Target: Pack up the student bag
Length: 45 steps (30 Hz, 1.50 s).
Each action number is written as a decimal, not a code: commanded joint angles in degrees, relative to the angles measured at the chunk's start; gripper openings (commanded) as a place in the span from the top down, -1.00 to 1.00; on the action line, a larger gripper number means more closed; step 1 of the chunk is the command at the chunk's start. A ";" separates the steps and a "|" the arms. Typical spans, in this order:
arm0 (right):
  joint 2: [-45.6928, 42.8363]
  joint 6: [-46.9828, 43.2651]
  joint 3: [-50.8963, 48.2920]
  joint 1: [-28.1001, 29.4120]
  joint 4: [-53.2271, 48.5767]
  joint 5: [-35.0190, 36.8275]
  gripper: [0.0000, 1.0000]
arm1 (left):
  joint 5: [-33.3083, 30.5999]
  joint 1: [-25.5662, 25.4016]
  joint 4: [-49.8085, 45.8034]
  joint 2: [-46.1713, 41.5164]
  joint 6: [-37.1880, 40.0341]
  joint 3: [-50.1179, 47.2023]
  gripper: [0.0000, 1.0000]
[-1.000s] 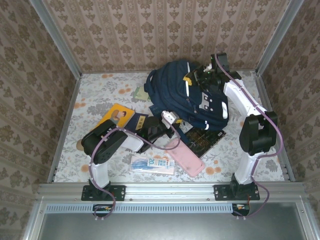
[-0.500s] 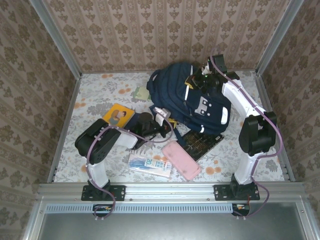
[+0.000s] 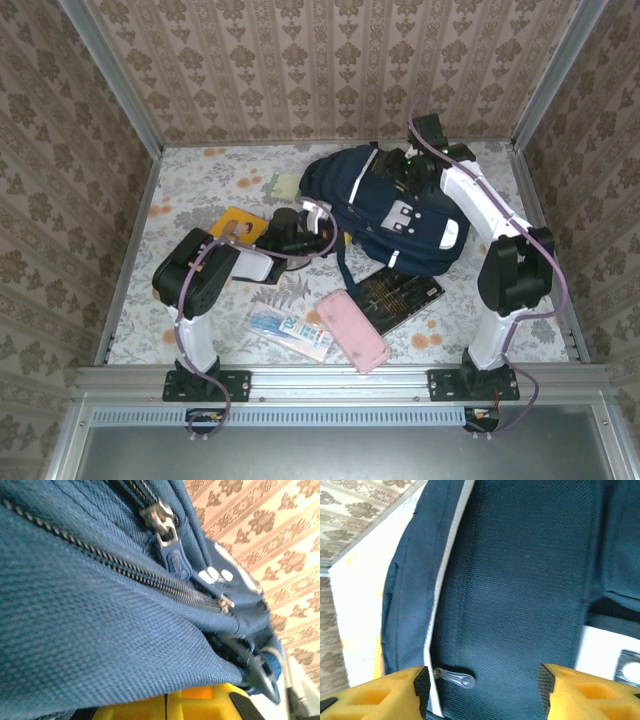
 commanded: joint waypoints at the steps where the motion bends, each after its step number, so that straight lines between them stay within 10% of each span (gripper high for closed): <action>1: -8.53 -3.51 -3.28 2.36 -2.13 10.13 -0.21 | 4.36 1.31 5.64 1.88 -12.57 4.08 1.00; 10: -25.23 23.85 -31.34 6.45 14.33 -4.90 -0.16 | 7.87 1.85 11.59 4.76 -24.73 6.46 1.00; 16: -27.17 35.71 -43.16 10.67 21.41 -1.04 -0.16 | 8.60 1.80 8.50 3.73 -23.13 6.78 1.00; 24: -14.99 27.33 -42.78 8.83 20.76 6.59 -0.14 | 10.68 1.58 -0.93 1.91 -20.16 7.34 1.00; 31: -14.39 22.81 -41.50 5.57 21.96 13.92 0.33 | 11.83 1.92 -7.39 1.20 -20.46 8.86 1.00; 37: -13.87 21.11 -41.48 2.43 20.24 15.88 0.89 | 12.31 3.40 0.51 4.39 -29.50 8.14 1.00; 45: -9.19 19.26 -40.34 -0.63 17.21 16.51 1.00 | 14.29 4.30 7.35 8.00 -38.14 9.07 1.00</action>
